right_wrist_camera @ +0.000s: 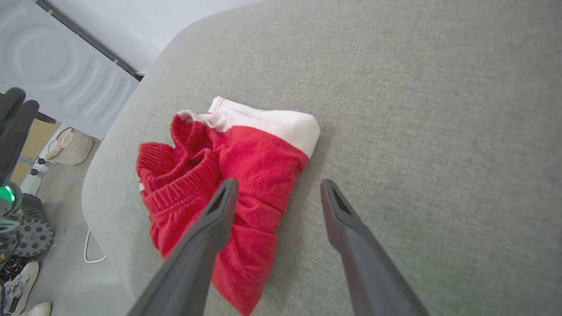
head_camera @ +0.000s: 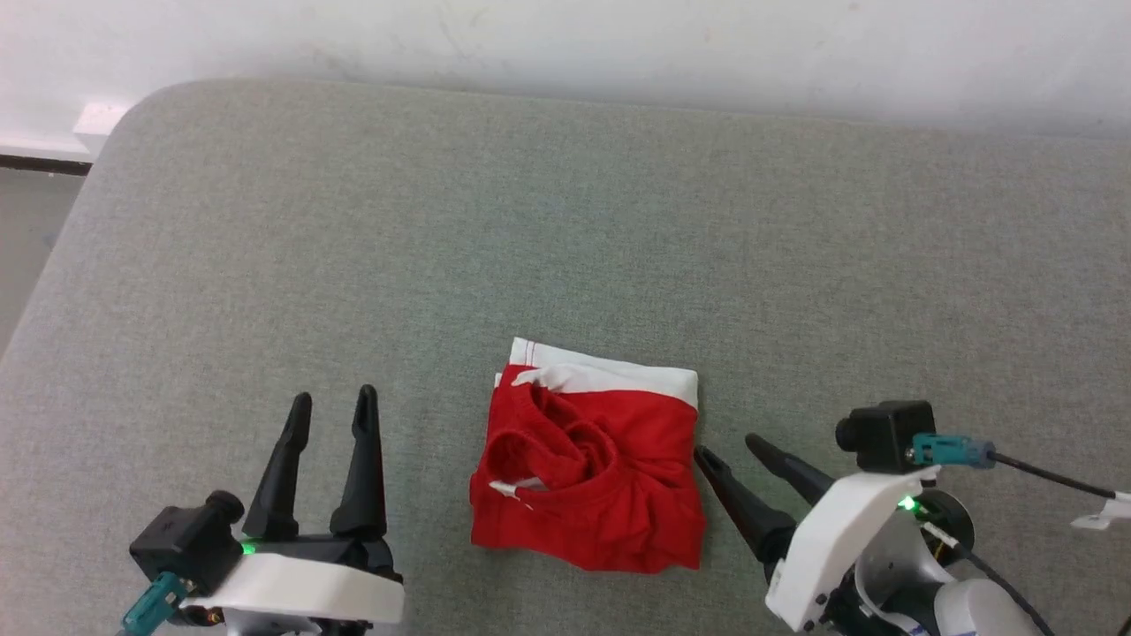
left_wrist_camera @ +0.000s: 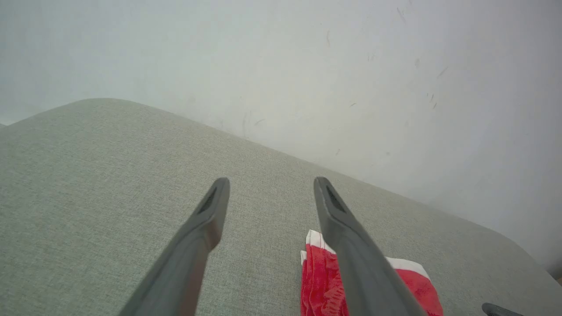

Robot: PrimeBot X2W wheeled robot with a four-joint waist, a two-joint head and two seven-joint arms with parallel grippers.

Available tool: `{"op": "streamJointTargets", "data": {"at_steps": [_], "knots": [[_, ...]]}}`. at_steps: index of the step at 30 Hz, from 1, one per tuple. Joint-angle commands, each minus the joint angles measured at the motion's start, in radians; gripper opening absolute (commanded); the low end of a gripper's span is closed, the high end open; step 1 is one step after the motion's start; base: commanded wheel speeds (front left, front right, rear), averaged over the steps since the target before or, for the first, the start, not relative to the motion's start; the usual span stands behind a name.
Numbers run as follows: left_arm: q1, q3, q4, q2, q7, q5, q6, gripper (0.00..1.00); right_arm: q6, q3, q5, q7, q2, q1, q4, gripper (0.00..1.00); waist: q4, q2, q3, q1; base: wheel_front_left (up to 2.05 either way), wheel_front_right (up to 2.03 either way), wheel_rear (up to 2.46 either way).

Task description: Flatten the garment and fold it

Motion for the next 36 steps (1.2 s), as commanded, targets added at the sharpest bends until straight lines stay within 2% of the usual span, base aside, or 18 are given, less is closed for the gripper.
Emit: {"op": "streamJointTargets", "data": {"at_steps": [1,8,20,21,22,23,24,31,36], "knots": [[0.003,-0.004,0.002,-0.006,-0.008,0.010,-0.007,1.00,-0.001,-0.003,0.000,0.006,0.000,0.013,-0.011,1.00,0.001,0.0000,0.007,0.0001,0.00,0.00,0.00],[-0.012,-0.011,0.011,-0.003,-0.009,0.017,-0.015,1.00,-0.001,0.007,0.006,0.022,0.000,0.003,0.038,1.00,0.024,0.0000,0.017,0.0001,0.00,0.00,0.00],[-0.032,-0.031,0.015,-0.002,-0.008,0.029,-0.018,1.00,-0.001,0.062,0.045,0.010,0.000,-0.114,0.232,1.00,0.055,0.0000,0.036,0.0001,0.00,0.00,0.00],[-0.035,-0.033,0.015,-0.001,-0.008,0.029,-0.020,1.00,-0.001,0.070,0.048,0.010,0.000,-0.128,0.254,0.91,0.055,0.0000,0.038,0.0001,0.00,0.00,0.00],[-0.039,-0.035,0.016,-0.001,-0.007,0.029,-0.021,1.00,-0.001,0.079,0.048,0.010,0.000,-0.141,0.275,0.47,0.054,0.0000,0.039,0.0001,0.00,0.00,0.00],[-0.043,-0.038,0.017,-0.001,-0.006,0.030,-0.022,1.00,-0.001,0.085,0.050,0.004,0.000,-0.155,0.294,0.27,0.054,0.0000,0.039,0.0001,0.00,0.00,0.00],[-0.047,-0.040,0.017,-0.001,-0.005,0.030,-0.023,1.00,-0.001,0.091,0.051,-0.003,0.000,-0.169,0.314,0.00,0.054,0.0000,0.039,0.0001,0.00,0.00,0.00],[-0.060,-0.048,0.015,0.007,-0.004,0.038,-0.025,1.00,-0.001,0.122,0.027,-0.052,0.000,-0.247,0.381,0.00,0.035,0.0000,0.033,0.0001,0.00,0.00,0.00],[-0.074,-0.053,-0.001,0.018,0.004,0.042,-0.029,1.00,-0.001,0.120,-0.051,-0.019,0.000,-0.284,0.366,0.00,-0.005,0.0000,0.037,0.0001,0.00,0.00,0.00]]}}
